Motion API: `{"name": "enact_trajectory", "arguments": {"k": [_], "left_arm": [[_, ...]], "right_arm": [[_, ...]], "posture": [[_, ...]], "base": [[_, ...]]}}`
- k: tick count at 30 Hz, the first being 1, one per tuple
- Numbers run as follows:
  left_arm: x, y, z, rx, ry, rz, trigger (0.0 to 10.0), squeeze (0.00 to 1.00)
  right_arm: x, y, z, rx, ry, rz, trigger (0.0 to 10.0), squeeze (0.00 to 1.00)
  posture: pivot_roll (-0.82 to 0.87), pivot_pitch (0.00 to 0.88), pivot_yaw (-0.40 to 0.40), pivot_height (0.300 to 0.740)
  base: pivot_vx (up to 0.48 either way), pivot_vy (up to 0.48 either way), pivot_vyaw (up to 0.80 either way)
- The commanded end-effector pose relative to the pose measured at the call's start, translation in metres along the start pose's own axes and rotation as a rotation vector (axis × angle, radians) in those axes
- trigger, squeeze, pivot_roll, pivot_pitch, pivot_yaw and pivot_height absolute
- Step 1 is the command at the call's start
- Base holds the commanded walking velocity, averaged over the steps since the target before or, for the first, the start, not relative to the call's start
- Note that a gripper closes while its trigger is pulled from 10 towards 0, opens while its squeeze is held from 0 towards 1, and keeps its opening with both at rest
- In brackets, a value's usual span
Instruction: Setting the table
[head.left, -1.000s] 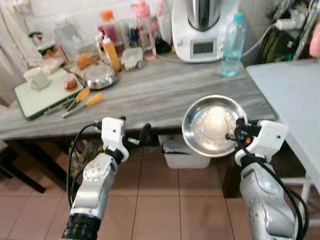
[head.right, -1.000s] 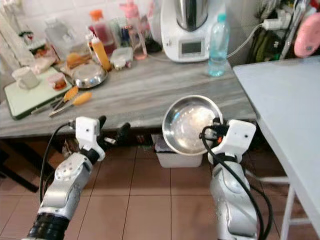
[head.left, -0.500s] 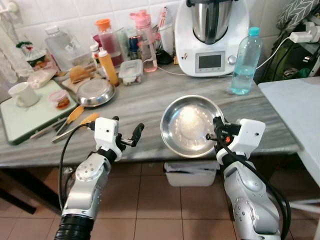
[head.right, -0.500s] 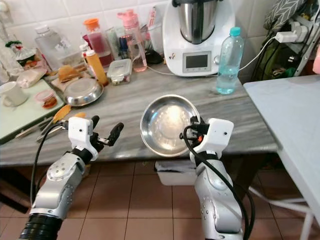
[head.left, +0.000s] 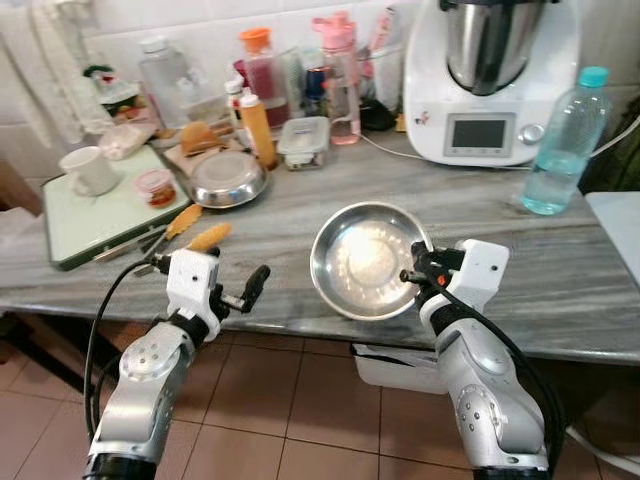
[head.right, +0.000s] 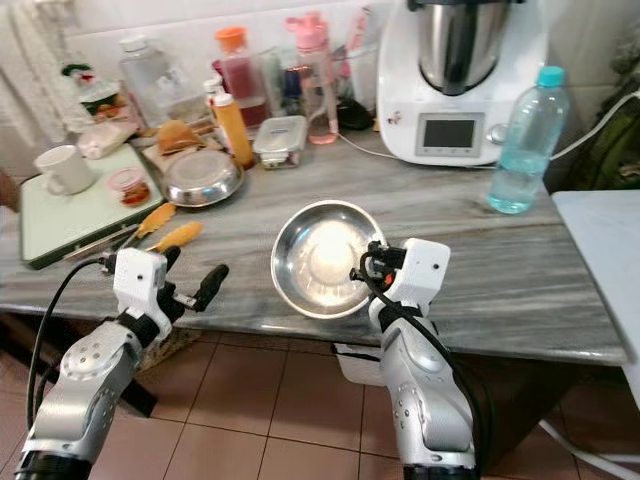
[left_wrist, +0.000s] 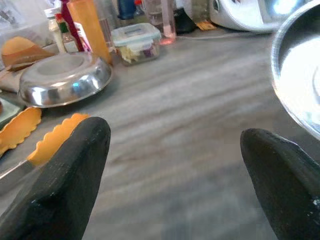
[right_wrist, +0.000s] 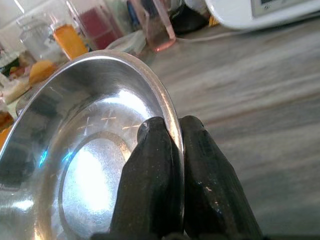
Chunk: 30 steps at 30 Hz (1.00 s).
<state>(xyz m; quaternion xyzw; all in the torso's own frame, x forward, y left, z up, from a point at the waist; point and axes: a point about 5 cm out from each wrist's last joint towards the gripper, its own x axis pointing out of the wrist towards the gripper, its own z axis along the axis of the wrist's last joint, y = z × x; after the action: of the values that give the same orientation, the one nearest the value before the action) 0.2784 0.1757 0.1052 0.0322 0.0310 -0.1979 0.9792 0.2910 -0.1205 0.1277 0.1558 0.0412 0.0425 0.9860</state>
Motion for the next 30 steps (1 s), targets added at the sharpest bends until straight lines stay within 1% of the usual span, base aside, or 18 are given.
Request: {"name": "enact_trajectory", "arguments": {"k": [1, 4, 5, 6, 7, 9, 11, 14, 15, 17, 22, 23, 24, 30], "left_arm": [[-0.006, 0.002, 0.001, 0.016, 0.015, -0.033, 10.0, 0.0], [-0.008, -0.001, 0.0, 0.011, 0.027, -0.073, 10.0, 0.0], [-0.007, -0.002, 0.001, 0.012, 0.025, -0.077, 10.0, 0.0], [-0.007, -0.003, 0.001, 0.009, 0.023, -0.082, 10.0, 0.0], [-0.007, -0.003, 0.001, 0.009, 0.023, -0.082, 10.0, 0.0], [-0.007, -0.006, 0.001, 0.001, 0.024, -0.096, 10.0, 0.0], [-0.007, -0.007, 0.001, -0.001, 0.025, -0.101, 10.0, 0.0], [-0.008, -0.011, 0.001, -0.002, 0.028, -0.123, 10.0, 0.0], [-0.008, -0.011, 0.001, -0.002, 0.028, -0.123, 10.0, 0.0], [-0.008, -0.016, 0.002, -0.01, 0.031, -0.175, 10.0, 0.0], [-0.009, -0.017, 0.003, -0.019, 0.04, -0.208, 10.0, 0.0], [-0.01, -0.019, 0.002, -0.017, 0.049, -0.234, 10.0, 0.0], [-0.01, -0.02, 0.002, -0.015, 0.052, -0.244, 10.0, 0.0], [-0.011, -0.023, 0.001, -0.012, 0.056, -0.259, 10.0, 0.0]], "right_arm": [[0.007, 0.022, -0.003, 0.077, 0.02, 0.033, 10.0, 0.0], [0.015, 0.021, -0.004, 0.076, 0.043, 0.01, 10.0, 0.0], [0.016, 0.021, -0.003, 0.084, 0.039, 0.006, 10.0, 0.0], [0.02, 0.019, -0.002, 0.082, 0.039, -0.022, 10.0, 0.0], [0.02, 0.019, -0.002, 0.082, 0.039, -0.022, 10.0, 0.0], [0.028, 0.017, -0.003, 0.099, 0.056, -0.058, 10.0, 0.0], [0.03, 0.017, -0.003, 0.102, 0.062, -0.066, 10.0, 0.0], [0.037, 0.02, -0.006, 0.126, 0.089, -0.068, 10.0, 0.0], [0.037, 0.02, -0.006, 0.126, 0.089, -0.068, 10.0, 0.0], [0.043, 0.023, -0.011, 0.119, 0.116, -0.077, 10.0, 0.0], [0.045, 0.023, -0.013, 0.13, 0.117, -0.081, 10.0, 0.0], [0.048, 0.022, -0.014, 0.163, 0.117, -0.099, 10.0, 0.0], [0.049, 0.021, -0.015, 0.17, 0.124, -0.105, 10.0, 0.0], [0.054, 0.023, -0.018, 0.174, 0.139, -0.112, 10.0, 0.0]], "posture": [[-0.01, 0.016, 0.129, 0.74], [0.0, 0.014, 0.118, 0.74], [0.0, 0.014, 0.118, 0.74], [0.0, 0.011, 0.112, 0.74], [0.0, 0.011, 0.112, 0.74], [0.0, 0.008, 0.11, 0.74], [0.0, 0.008, 0.11, 0.74], [0.0, 0.005, 0.111, 0.74], [0.0, 0.005, 0.111, 0.74], [0.0, 0.003, 0.11, 0.74], [0.0, 0.004, 0.111, 0.74], [0.0, 0.006, 0.111, 0.74], [0.0, 0.007, 0.112, 0.74], [0.0, 0.01, 0.115, 0.74]], "base": [[0.0, 0.0, 0.0], [0.0, 0.0, 0.0], [0.0, 0.0, 0.0], [0.0, 0.0, 0.0], [0.0, 0.0, 0.0], [0.0, 0.0, 0.0], [0.0, 0.0, 0.0], [0.0, 0.0, 0.0], [0.0, 0.0, 0.0], [0.0, 0.0, 0.0], [0.0, 0.0, 0.0], [0.0, 0.0, 0.0], [0.0, 0.0, 0.0], [0.0, 0.0, 0.0]]}}
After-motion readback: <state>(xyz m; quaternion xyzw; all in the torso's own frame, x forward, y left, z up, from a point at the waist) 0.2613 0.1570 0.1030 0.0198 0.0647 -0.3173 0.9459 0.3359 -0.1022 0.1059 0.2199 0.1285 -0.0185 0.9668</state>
